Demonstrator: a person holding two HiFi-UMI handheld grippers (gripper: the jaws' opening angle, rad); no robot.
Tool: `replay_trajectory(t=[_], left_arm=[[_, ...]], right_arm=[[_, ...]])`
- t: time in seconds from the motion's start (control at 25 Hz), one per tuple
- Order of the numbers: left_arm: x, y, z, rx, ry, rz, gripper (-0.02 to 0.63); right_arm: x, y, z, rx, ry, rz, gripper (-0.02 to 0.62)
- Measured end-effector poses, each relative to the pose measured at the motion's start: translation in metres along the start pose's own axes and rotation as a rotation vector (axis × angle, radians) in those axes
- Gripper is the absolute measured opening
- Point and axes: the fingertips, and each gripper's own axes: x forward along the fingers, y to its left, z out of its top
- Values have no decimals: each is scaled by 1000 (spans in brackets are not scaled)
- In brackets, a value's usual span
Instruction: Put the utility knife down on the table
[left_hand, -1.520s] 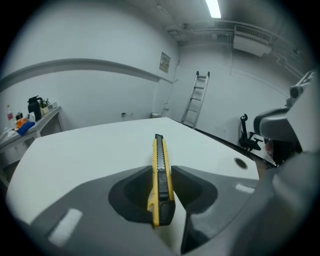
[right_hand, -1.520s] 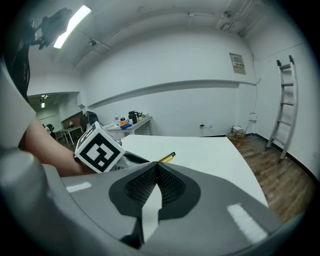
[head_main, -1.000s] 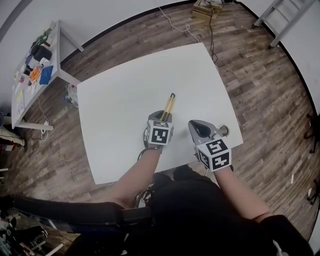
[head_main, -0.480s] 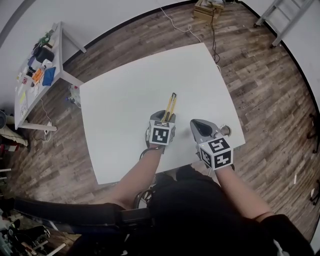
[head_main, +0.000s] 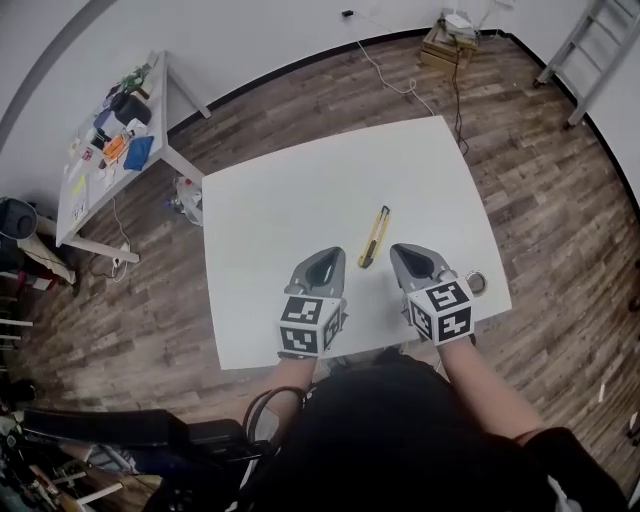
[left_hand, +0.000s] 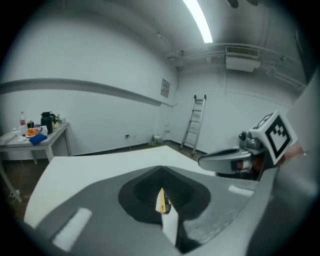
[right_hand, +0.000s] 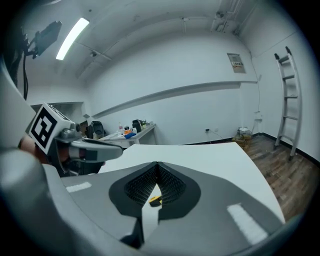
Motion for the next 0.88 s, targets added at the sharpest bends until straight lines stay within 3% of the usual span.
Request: replay_trajectory(t=[0.12, 0.24, 0.52, 0.88], left_arm=[[-53, 23, 20, -21, -96, 89, 2], [-76, 41, 22, -21, -126, 132, 0], [-85, 54, 20, -12, -136, 121, 2], [-84, 46, 12, -21, -126, 87, 2]], right_arm=[[1, 28, 19, -53, -37, 35, 26], [3, 46, 28, -92, -58, 26, 25], [14, 66, 33, -125, -52, 1, 23], [-2, 56, 26, -124, -41, -69, 23]])
